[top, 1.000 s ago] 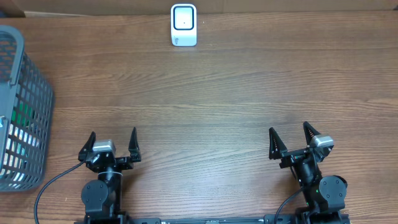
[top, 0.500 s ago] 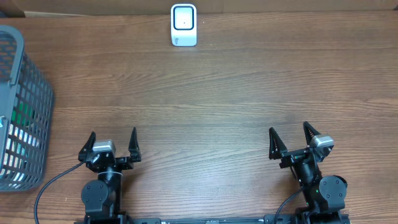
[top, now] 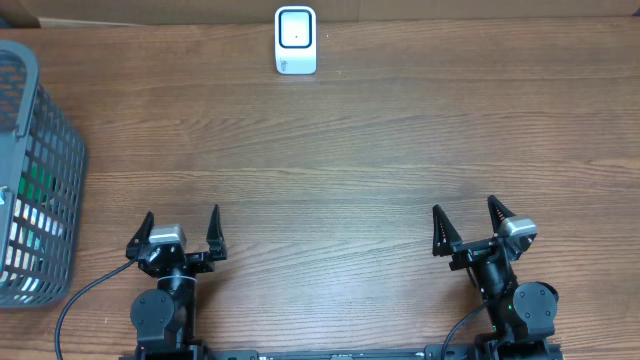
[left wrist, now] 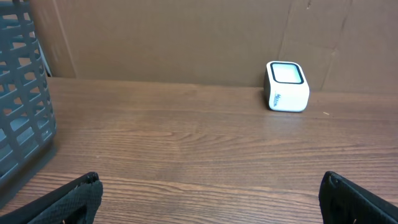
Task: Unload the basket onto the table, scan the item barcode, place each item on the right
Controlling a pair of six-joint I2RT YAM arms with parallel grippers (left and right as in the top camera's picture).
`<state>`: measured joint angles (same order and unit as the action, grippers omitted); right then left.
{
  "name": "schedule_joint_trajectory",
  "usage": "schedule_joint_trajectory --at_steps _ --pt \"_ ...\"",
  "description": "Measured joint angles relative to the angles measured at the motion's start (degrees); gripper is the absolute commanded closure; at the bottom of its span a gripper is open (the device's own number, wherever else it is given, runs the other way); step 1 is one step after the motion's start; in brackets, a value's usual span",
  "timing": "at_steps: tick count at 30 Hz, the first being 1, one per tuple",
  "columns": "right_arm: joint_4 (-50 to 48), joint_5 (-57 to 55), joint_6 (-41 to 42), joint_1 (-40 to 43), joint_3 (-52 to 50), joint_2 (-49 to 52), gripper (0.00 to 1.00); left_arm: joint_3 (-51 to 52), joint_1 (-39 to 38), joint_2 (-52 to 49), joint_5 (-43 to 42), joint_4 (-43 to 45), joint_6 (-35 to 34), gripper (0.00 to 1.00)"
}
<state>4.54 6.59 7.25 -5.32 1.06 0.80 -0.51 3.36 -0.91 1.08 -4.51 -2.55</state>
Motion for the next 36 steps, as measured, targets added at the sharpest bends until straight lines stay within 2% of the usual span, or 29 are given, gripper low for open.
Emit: schedule_joint_trajectory --at_steps 18,23,29,36 --pt "-0.02 -0.02 0.0 0.0 0.0 0.0 0.0 -0.02 0.0 0.0 -0.48 1.03 0.0 0.0" --pt "-0.02 0.0 0.02 0.0 0.0 0.0 0.0 -1.6 0.0 0.0 -2.1 -2.64 0.0 0.0" --pt "0.0 0.0 0.04 0.0 0.0 0.0 0.0 -9.94 0.0 -2.54 -3.34 -7.19 0.0 0.0" --pt "0.0 0.0 0.04 0.0 0.0 0.0 0.0 -26.75 0.0 -14.95 -7.04 -15.13 0.0 0.0"
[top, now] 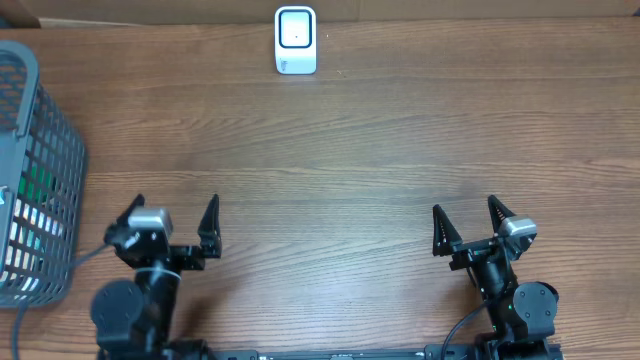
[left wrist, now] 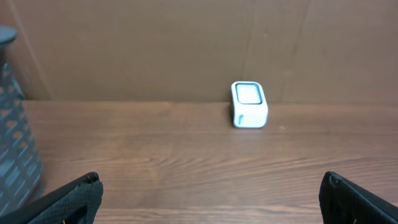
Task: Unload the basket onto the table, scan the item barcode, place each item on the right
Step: 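Move the left gripper left and down into the grey basket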
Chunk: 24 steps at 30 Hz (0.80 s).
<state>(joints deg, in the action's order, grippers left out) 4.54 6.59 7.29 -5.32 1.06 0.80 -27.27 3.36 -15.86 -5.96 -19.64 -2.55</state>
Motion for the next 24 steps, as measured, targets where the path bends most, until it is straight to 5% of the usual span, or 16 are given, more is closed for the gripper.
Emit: schedule_joint_trajectory --at_steps 15,24 --pt "0.0 0.02 -0.02 0.02 0.0 0.0 0.0 -55.91 -0.02 -40.44 -6.43 -38.64 0.0 0.0" --pt "-0.02 0.0 -0.04 0.0 0.0 0.0 0.0 -68.48 0.04 -52.41 -7.58 -42.8 1.64 0.07"
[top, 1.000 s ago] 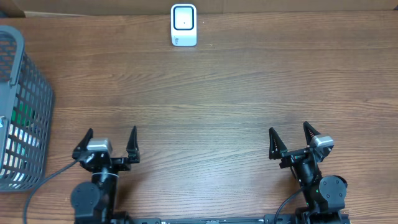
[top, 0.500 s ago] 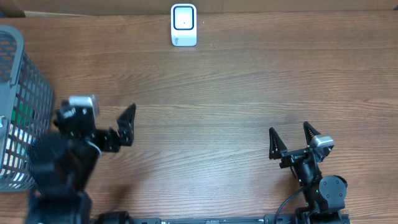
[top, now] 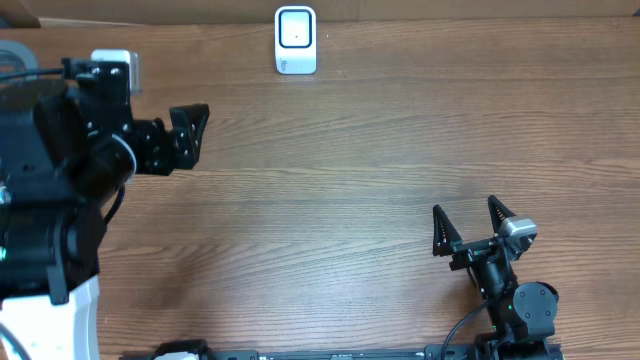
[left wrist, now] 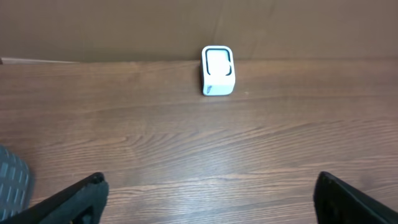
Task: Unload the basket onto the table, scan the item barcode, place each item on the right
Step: 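Move the left gripper left and down into the grey basket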
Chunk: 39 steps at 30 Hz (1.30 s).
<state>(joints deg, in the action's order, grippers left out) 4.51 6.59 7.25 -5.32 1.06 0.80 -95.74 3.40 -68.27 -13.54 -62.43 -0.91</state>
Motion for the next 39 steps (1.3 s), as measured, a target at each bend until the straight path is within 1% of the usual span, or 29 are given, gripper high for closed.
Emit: schedule_joint_trajectory --at_steps 2,6,10,13,14,19,24,31,35,39 --pt "0.0 0.0 0.04 0.0 0.0 0.0 0.0 -0.5 0.68 -1.38 0.33 -0.17 -0.17 0.07" --pt "0.0 0.0 0.0 0.0 0.0 0.0 0.0 -2.4 5.42 -3.17 5.42 -1.03 -4.92 0.08" --pt "0.0 0.0 0.0 0.0 0.0 0.0 0.0 -4.04 13.68 -3.32 10.84 -1.05 -9.97 0.09" --pt "0.02 0.0 0.02 0.0 0.0 0.0 0.0 -4.35 21.33 -3.32 13.68 -1.03 -12.98 0.1" --pt "0.04 0.0 0.02 0.0 0.0 0.0 0.0 -4.35 23.12 -3.39 14.14 -1.01 -13.53 0.11" --pt "0.02 0.0 0.0 0.0 0.0 0.0 0.0 -4.44 33.38 -4.92 15.85 -0.55 -17.64 0.09" --pt "0.0 0.0 0.02 0.0 0.0 0.0 0.0 -4.68 41.97 -11.08 15.8 -0.66 -19.63 0.09" --pt "0.0 0.02 0.0 0.0 0.0 0.0 0.0 -4.72 48.61 -21.77 13.07 -3.87 -18.58 0.19" --pt "0.0 0.0 0.0 0.0 0.0 0.0 0.0 -4.72 50.01 -26.03 11.32 -5.25 -14.91 0.2" --pt "0.0 -0.02 0.0 0.0 0.0 0.0 0.0 -4.7 50.23 -29.33 8.13 -4.83 -11.15 0.2"
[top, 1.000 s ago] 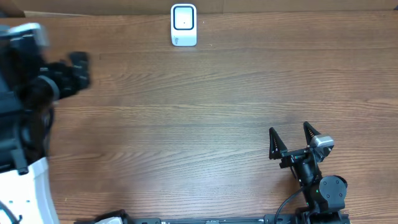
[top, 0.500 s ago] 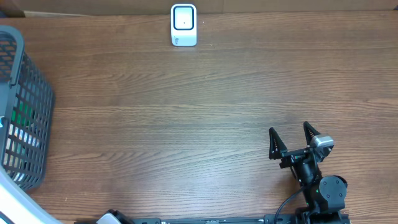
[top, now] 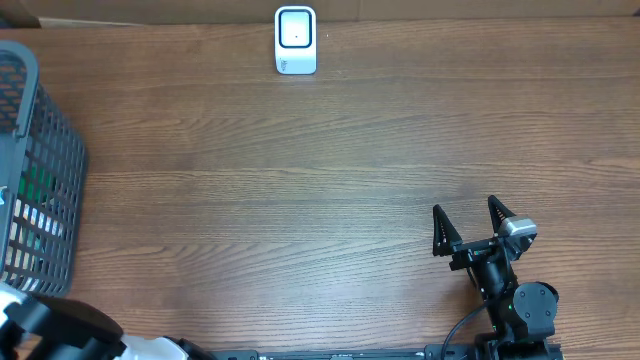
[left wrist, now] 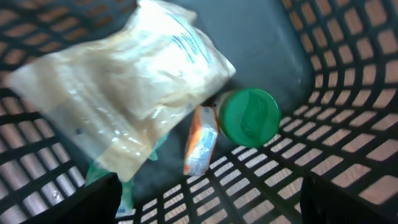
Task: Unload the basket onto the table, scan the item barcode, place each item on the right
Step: 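Move the left gripper left and down into the grey basket, then grasp the orange-and-white snack pack with the left gripper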
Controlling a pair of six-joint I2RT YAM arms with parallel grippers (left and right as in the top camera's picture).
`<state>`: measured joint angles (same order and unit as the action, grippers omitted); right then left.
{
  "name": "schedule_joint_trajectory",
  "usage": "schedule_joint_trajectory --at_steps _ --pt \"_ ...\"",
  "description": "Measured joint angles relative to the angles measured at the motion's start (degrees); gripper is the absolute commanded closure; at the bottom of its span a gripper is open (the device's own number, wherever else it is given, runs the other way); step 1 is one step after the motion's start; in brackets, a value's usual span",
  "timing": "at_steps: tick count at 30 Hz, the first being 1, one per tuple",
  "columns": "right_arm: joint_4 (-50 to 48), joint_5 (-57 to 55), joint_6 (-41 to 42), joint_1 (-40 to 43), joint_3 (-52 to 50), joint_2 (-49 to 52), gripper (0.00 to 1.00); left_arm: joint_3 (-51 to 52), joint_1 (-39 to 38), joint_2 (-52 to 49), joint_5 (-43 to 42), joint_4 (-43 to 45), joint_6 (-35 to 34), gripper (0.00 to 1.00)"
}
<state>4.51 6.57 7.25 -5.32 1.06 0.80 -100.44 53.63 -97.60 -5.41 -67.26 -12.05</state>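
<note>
The left wrist view looks down into the grey mesh basket. Inside lie a clear plastic bag of pale contents, a green round cap, an orange-and-white packet and something green under the bag. My left gripper hangs open above them, touching nothing. The white scanner stands at the table's far edge. My right gripper rests open near the front edge. No barcode shows.
The basket takes up the table's left edge in the overhead view. Part of the left arm shows at the bottom left corner. A brown cardboard wall backs the table behind the scanner.
The left wrist camera faced the scanner across the table; it now looks down into the basket. In the overhead view the left arm has moved from the upper left to the bottom left corner.
Both grippers first rested open at the front edge. The left one then stood a little further left, then raised at the table's left side facing the scanner, and now open over the basket's contents. The right arm has stayed still.
</note>
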Motion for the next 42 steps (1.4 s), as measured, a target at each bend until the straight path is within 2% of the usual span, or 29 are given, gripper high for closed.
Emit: schedule_joint_trajectory --at_steps 3,9,16,20,23,26,30,32,42 --pt "0.02 0.02 0.02 0.0 0.0 0.0 0.0 0.0 0.0 -2.62 -1.46 -0.09 1.68 0.21" --pt "0.0 0.02 0.02 0.0 0.0 0.0 0.0 0.0 0.13 -8.68 -1.66 -3.23 3.41 0.32" --pt "0.0 0.02 0.02 0.0 0.0 0.0 0.0 0.04 0.48 -14.43 -1.66 -3.89 3.54 0.33" --pt "0.02 0.0 0.02 0.0 0.0 0.0 0.0 0.04 0.48 -17.09 -1.68 -3.91 3.56 0.37" --pt "0.0 0.02 0.02 0.0 0.0 0.0 0.0 0.04 0.48 -19.12 -1.66 -3.89 3.76 0.42" --pt "0.02 0.02 0.02 0.0 0.0 0.0 0.0 0.07 0.48 -21.09 -1.68 -3.76 4.39 0.54" --pt "0.0 0.02 0.02 0.02 0.0 0.0 0.0 0.07 0.48 -22.56 -1.68 -2.99 5.03 0.84" --pt "0.0 0.02 0.04 0.0 0.0 0.0 0.0 0.07 0.48 -22.64 -1.68 -2.69 5.2 0.93" --pt "-0.02 0.02 0.02 0.02 0.0 0.0 0.0 -0.02 0.48 -22.64 -1.68 -4.63 4.52 0.96"
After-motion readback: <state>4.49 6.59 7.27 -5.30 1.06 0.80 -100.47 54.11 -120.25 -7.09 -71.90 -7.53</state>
